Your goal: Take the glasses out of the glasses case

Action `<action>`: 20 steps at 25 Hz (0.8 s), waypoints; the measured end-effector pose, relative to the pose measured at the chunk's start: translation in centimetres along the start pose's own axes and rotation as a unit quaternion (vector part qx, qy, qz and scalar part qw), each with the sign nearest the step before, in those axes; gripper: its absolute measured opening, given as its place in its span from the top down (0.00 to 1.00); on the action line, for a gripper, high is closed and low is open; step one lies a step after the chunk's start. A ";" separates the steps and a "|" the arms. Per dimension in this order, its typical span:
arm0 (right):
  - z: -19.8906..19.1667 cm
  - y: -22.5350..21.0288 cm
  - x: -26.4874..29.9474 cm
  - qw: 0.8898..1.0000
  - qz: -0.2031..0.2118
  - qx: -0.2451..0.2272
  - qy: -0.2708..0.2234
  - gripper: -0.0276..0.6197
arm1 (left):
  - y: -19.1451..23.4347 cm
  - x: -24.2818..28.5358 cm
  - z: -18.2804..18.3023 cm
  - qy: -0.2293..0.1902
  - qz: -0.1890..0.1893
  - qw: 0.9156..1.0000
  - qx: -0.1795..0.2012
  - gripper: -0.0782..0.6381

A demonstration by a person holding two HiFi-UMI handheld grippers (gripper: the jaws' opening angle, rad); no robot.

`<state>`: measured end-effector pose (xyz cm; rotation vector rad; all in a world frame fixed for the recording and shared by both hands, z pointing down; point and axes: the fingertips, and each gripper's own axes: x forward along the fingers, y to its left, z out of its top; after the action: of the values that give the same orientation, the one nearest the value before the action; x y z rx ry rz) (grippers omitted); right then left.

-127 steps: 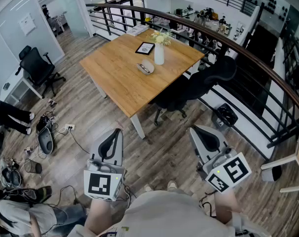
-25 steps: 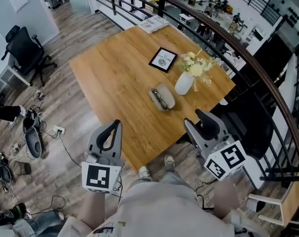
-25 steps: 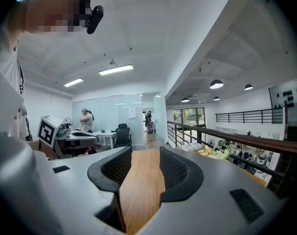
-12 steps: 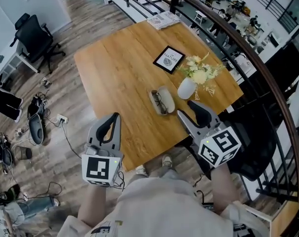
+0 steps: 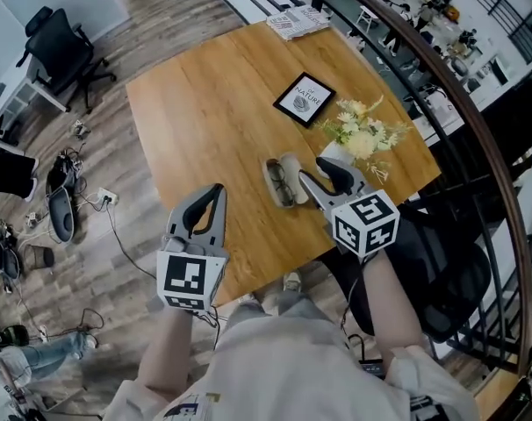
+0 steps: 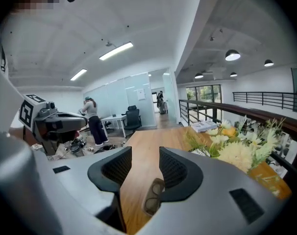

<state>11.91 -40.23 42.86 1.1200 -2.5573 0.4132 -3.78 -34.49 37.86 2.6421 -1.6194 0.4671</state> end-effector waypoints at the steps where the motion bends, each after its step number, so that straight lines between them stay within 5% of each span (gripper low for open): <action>1: -0.8 -0.4 1.1 1.000 0.004 0.006 0.010 0.65 | 0.3 0.7 -0.6 0.007 0.005 1.000 -0.008 0.87; 7: -6.5 -1.9 6.9 0.997 0.025 0.042 0.067 0.65 | 0.8 4.3 -4.2 0.039 -0.008 0.999 -0.034 0.87; 15: -14.8 -4.0 12.3 0.986 0.002 0.038 0.160 0.66 | -0.2 7.0 -10.8 0.105 -0.040 0.992 -0.052 0.87; 20: -19.1 -4.4 14.1 0.977 -0.002 0.037 0.211 0.72 | -0.4 7.2 -12.6 0.109 -0.043 0.991 -0.060 0.87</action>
<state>9.42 -44.96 66.40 0.9417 -2.1820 0.6703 -3.55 -38.53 51.74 2.4621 -1.4193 0.6102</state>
